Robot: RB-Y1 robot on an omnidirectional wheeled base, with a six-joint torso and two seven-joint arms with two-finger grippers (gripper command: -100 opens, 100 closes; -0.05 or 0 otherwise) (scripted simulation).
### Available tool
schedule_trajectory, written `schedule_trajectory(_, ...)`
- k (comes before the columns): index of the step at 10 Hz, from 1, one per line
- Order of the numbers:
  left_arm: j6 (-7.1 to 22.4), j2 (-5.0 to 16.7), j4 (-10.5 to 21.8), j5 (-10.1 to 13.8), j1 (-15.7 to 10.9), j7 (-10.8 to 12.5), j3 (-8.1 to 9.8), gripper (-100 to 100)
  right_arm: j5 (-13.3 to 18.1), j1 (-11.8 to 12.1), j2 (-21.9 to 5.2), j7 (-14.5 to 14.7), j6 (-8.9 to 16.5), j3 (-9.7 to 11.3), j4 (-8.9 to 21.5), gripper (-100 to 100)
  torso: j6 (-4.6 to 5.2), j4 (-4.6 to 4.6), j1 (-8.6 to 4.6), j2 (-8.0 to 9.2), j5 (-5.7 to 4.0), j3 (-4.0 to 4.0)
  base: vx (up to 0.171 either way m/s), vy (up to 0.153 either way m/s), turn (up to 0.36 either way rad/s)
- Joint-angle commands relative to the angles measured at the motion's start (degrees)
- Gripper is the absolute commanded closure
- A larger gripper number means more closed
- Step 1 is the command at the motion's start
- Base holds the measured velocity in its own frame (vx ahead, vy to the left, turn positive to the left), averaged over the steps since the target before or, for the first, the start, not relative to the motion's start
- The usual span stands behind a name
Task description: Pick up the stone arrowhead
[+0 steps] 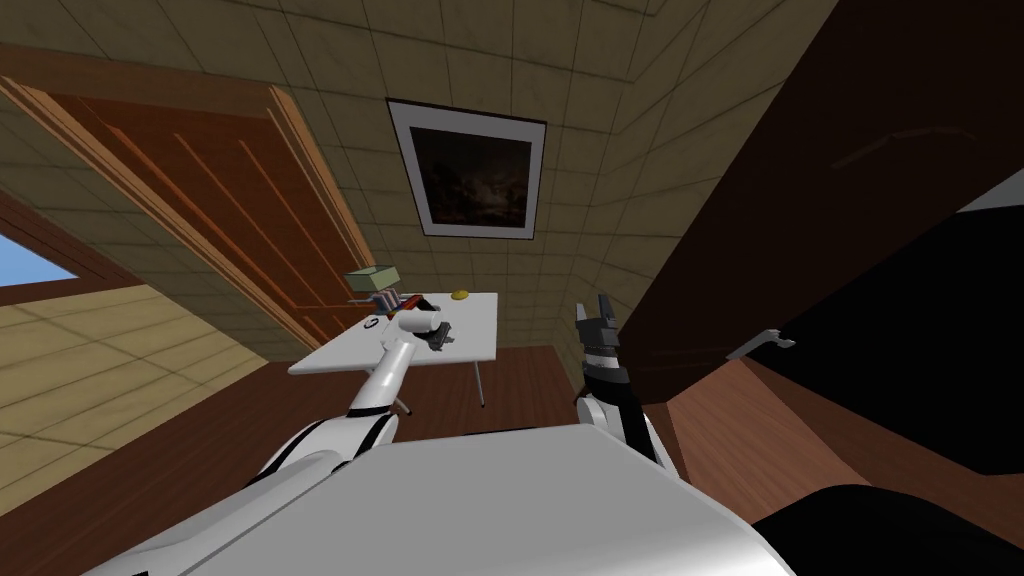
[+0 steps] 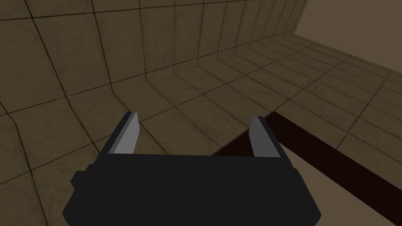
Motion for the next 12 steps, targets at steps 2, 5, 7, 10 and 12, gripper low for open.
schedule_trajectory(2,4.30,-0.17,2.36,0.10,-1.28,-0.34,0.25,-100,0.00,0.00,0.00,0.00,0.00,0.00,0.00,0,-0.01,0.01,0.02,0.06,0.01,0.03,0.074,0.040,-0.051)
schedule_trajectory(5,8.92,-0.07,4.87,0.34,-2.67,-0.77,0.65,-100,0.00,0.00,0.00,0.00,0.00,0.00,0.00,0,-0.01,0.01,0.01,0.06,0.01,0.03,0.078,0.035,-0.056)
schedule_trajectory(7,11.75,0.05,5.89,0.43,-3.25,-0.96,0.82,-100,0.00,0.00,0.00,0.00,0.00,0.00,0.00,0,-0.02,0.00,0.03,0.02,0.01,0.00,0.073,0.039,-0.037)
schedule_trajectory(10,15.98,0.46,7.99,0.63,-4.46,-1.33,1.17,-100,0.00,0.00,0.00,0.00,0.00,0.00,0.00,0,-0.02,0.01,0.03,0.07,0.01,0.03,0.069,0.040,-0.048)
schedule_trajectory(12,16.01,0.56,8.22,0.68,-4.61,-1.41,1.23,-100,0.00,0.00,0.00,0.00,0.00,0.00,0.00,0,-0.02,0.02,0.02,0.12,0.01,0.06,0.037,0.027,-0.019)
